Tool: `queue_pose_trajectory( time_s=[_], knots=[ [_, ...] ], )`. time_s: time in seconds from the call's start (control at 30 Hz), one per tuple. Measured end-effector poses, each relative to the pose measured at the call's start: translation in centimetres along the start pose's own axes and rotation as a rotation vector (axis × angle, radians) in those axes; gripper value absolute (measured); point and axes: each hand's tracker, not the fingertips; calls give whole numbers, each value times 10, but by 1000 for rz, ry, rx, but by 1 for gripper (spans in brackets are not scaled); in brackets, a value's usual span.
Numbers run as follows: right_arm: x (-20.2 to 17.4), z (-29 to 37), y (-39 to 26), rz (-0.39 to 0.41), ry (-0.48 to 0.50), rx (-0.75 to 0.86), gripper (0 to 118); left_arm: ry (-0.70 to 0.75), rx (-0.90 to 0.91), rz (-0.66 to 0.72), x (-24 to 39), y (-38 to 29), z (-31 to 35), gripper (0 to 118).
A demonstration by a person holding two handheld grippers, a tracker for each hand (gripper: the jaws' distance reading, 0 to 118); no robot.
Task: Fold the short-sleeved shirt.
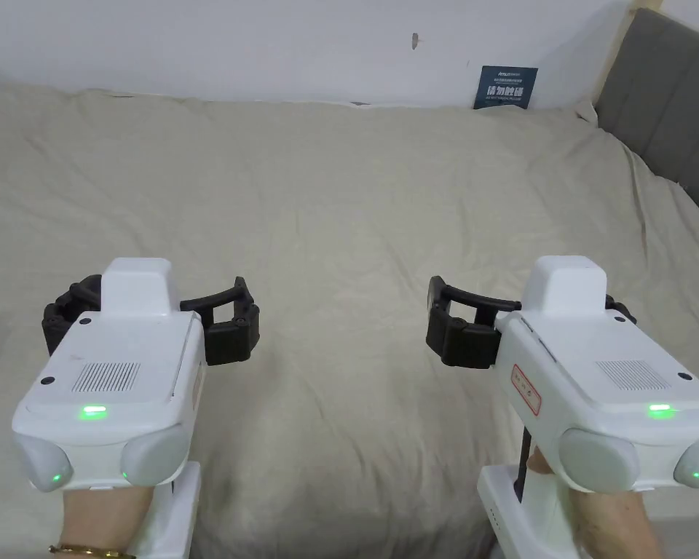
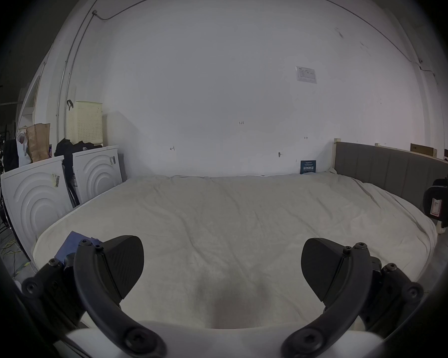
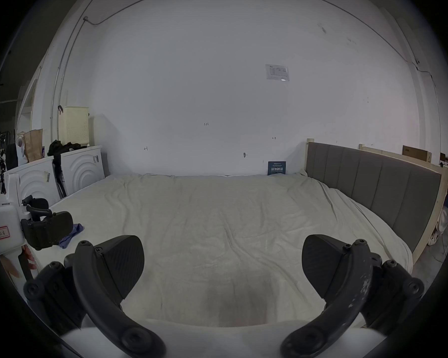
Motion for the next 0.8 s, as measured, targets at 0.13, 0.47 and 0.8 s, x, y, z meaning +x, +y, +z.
queue_pose_trajectory(
  time_s=[0.13,0.47,0.8],
  knots=[
    [0,0,-1,-5,1,1,118,-1,-1,0,1,0,0,118],
    [1,1,-2,-5,0,2,118,-1,6,-4,3,0,1,118],
    [0,2,-2,-1,0,7,118,-6,9,-1,4,2,2,118]
  ],
)
